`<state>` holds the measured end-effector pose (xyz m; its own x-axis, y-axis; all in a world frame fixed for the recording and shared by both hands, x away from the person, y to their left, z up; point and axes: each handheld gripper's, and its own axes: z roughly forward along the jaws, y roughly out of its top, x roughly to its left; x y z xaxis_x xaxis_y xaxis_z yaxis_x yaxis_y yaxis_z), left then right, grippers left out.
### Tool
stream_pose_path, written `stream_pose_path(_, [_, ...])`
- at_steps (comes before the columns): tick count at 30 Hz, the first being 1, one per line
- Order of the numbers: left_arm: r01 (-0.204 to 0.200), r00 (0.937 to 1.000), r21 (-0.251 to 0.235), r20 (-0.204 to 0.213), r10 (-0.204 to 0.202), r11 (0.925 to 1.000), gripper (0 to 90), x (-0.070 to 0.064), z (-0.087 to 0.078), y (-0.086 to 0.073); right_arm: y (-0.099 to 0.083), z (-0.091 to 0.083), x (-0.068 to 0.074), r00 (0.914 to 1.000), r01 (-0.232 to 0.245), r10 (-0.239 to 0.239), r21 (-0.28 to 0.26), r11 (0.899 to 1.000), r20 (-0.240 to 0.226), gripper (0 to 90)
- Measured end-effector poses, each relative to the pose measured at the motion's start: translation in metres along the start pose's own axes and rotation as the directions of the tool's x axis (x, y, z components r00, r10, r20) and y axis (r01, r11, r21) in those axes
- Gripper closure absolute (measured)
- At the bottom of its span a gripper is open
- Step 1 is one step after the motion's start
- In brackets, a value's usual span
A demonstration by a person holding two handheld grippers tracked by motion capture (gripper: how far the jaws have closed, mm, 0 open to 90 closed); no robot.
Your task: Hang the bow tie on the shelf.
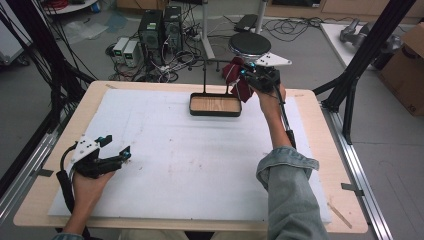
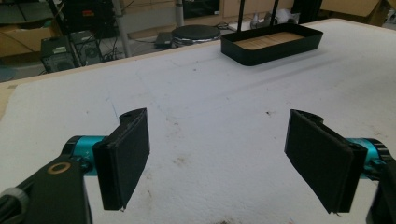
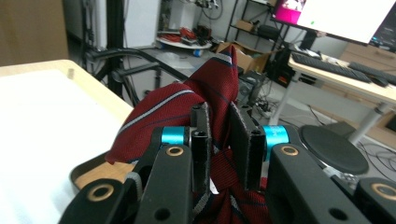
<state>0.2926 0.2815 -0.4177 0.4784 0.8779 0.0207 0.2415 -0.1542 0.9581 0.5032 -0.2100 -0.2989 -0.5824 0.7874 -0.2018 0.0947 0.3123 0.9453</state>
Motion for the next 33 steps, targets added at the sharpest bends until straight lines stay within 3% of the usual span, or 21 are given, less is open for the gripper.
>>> stream_pose_path(5, [-0.007,1.0,0.006,0.005,0.007,1.0,22.5,-0.001,0.0,-0.001,0.003,0.002,-0.007,0.9996,-0.017,0.017,0.0,1.0,0.025,78.6])
stream_pose_path(6, [-0.006,1.0,0.006,0.006,0.006,1.0,22.5,-0.001,0.0,-0.001,0.003,0.003,-0.009,0.9993,0.005,-0.005,0.004,1.0,0.037,78.6])
stream_pose_path(11, [-0.007,1.0,0.002,0.005,0.007,1.0,22.5,-0.001,0.0,-0.001,-0.002,0.0,-0.018,0.9973,-0.001,-0.003,0.057,0.998,0.074,78.6])
stream_pose_path(15, [-0.006,1.0,0.004,0.003,0.006,1.0,22.5,-0.001,0.0,-0.001,-0.005,-0.005,-0.023,0.997,0.02,-0.028,0.101,0.995,0.072,78.5])
stream_pose_path(23, [-0.008,0.9999,0.007,0.007,0.008,0.9999,22.5,-0.003,0.001,-0.001,-0.018,-0.005,-0.025,0.9961,0.055,-0.069,0.219,0.974,0.056,78.5])
stream_pose_path(27, [-0.009,0.9999,0.006,0.006,0.009,0.9999,22.6,-0.002,0.0,-0.001,-0.021,0.001,-0.022,0.9963,0.056,-0.07,0.24,0.969,0.05,78.4])
stream_pose_path(31, [-0.009,0.9999,0.005,0.006,0.009,0.9999,22.6,-0.002,0.0,-0.001,-0.028,0.013,-0.015,0.996,0.062,-0.079,0.295,0.953,0.043,78.3])
stream_pose_path(33, [-0.008,0.9999,0.004,0.007,0.008,1.0,22.6,-0.002,0.0,-0.001,-0.029,0.016,-0.014,0.9961,0.062,-0.078,0.3,0.952,0.041,78.2])
